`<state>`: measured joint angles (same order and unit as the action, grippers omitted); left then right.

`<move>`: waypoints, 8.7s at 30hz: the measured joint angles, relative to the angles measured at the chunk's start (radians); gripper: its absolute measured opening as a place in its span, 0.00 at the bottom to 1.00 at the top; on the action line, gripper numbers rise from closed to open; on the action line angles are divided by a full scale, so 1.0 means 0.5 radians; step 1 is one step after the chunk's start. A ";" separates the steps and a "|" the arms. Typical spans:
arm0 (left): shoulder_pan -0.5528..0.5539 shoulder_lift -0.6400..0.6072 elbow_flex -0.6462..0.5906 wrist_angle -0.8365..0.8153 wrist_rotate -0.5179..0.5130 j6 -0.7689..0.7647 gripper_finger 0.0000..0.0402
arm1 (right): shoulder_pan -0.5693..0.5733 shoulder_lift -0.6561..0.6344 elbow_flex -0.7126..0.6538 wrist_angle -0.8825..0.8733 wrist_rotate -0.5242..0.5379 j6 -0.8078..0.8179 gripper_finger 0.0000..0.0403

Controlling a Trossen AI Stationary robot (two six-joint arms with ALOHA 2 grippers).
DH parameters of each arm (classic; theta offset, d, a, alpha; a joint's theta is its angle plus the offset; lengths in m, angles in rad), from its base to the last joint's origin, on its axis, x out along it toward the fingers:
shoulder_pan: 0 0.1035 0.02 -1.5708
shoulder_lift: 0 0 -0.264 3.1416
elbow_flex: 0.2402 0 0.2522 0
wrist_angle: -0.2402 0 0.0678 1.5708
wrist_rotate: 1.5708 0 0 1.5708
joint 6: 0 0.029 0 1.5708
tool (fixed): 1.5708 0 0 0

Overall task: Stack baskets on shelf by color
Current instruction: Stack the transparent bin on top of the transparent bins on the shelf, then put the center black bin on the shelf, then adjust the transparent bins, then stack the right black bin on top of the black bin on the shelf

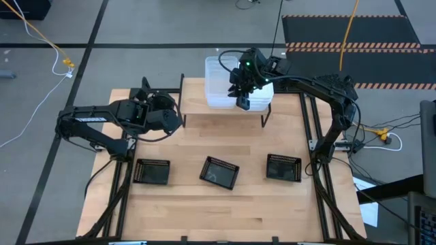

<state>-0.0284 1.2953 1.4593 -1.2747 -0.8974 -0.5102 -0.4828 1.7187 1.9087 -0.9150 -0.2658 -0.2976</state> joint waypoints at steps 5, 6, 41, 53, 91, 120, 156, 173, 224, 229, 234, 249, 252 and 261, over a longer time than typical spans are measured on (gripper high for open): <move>-0.014 0.000 0.000 -0.001 0.021 -0.047 0.44 | 0.020 -0.148 -0.001 0.052 0.003 -0.065 0.36; -0.026 0.000 0.000 -0.002 0.026 -0.062 0.44 | 0.035 -0.200 -0.001 0.040 0.004 -0.092 0.38; -0.258 -0.126 -1.167 1.163 0.022 0.042 0.43 | 1.256 0.082 -1.731 1.420 0.158 -0.548 0.54; 0.207 -0.699 -1.499 1.770 0.433 0.841 0.43 | 1.107 0.226 -0.926 1.055 -0.188 -0.475 0.02; 0.136 -1.180 -1.492 1.390 0.101 0.378 0.43 | 0.508 0.646 -0.053 1.217 0.650 -0.255 0.01; 0.188 -1.077 -1.492 1.329 0.149 0.330 0.43 | 0.531 0.162 -0.059 1.082 1.103 -0.703 0.49; 0.187 -0.937 -1.492 1.627 0.275 0.388 0.43 | -0.025 0.145 -0.171 0.450 0.101 -0.093 0.26; 0.186 -0.937 -1.492 1.613 0.278 0.387 0.43 | 0.086 0.060 -0.171 0.271 -0.055 -0.017 0.06; 0.164 -0.938 -1.492 1.701 0.469 0.434 0.43 | 2.319 -0.935 -2.154 -0.698 0.535 0.669 0.33; 0.164 -0.938 -1.492 1.682 0.470 0.375 0.43 | 2.319 -0.915 -2.225 -0.632 0.542 0.606 0.33; 0.164 -0.938 -1.492 1.570 0.468 0.294 0.43 | 2.314 -0.912 -2.224 -0.632 0.644 0.644 0.31; 0.110 -0.937 -1.492 1.496 0.468 0.211 0.43 | 2.022 -0.896 -2.222 0.475 0.623 0.274 0.05; 0.104 -0.938 -1.492 1.506 0.467 0.214 0.43 | 1.964 -0.897 -2.222 0.732 0.476 0.228 0.02; 0.104 -0.938 -1.492 1.505 0.467 0.208 0.43 | 1.865 -0.898 -2.222 0.931 0.373 0.181 0.08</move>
<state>0.0235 0.8265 0.7132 -0.5220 -0.6640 -0.4059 0.4496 1.2697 0.7975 -0.4497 -0.0791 -0.2073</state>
